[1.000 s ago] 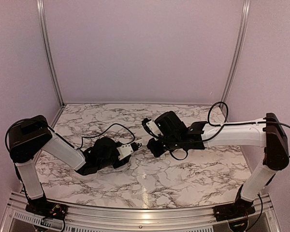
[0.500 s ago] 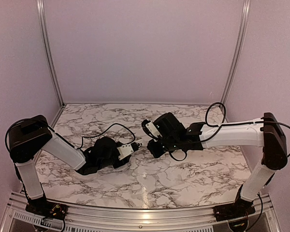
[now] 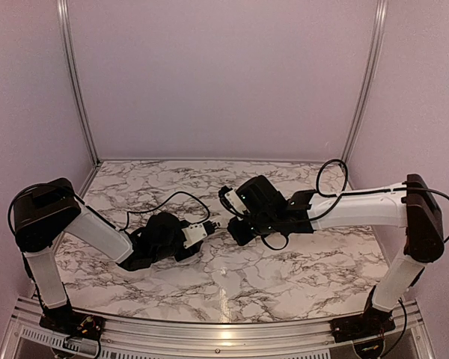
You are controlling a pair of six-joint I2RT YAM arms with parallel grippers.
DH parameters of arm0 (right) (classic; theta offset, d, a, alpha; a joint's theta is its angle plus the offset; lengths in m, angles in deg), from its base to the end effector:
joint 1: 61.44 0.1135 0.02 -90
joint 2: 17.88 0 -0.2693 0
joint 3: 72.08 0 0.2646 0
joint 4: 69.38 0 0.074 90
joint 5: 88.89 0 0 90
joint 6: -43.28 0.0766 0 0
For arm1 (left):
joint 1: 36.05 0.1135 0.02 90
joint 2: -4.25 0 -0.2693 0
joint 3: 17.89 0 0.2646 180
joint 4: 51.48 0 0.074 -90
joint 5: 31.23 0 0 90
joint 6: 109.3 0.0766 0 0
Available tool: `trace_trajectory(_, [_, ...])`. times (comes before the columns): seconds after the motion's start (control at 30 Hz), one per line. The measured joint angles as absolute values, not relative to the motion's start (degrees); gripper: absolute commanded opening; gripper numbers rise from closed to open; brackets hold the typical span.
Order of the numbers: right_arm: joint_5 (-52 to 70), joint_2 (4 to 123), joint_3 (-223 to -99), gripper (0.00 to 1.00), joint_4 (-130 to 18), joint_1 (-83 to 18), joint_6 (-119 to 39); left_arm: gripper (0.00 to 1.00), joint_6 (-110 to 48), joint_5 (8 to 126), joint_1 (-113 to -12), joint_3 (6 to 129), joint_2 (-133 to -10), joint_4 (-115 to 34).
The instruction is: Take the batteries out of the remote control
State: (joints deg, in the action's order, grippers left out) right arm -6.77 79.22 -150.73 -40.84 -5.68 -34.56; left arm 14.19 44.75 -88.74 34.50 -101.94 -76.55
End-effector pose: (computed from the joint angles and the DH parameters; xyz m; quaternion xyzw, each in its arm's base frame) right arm 0.2374 0.3302 0.1874 -0.3213 0.8712 0.1513 0.3390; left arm 0.2459 -0.2921 0.0873 0.5380 0.6661 0.0192 0.5162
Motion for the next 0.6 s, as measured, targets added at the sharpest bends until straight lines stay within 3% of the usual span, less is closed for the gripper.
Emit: trace_trajectory(0.6, [-8.03,79.49,-150.75,0.0,-40.79,-5.65,-34.54,0.0,14.21,44.75,-89.04,35.55,-102.86,-75.42])
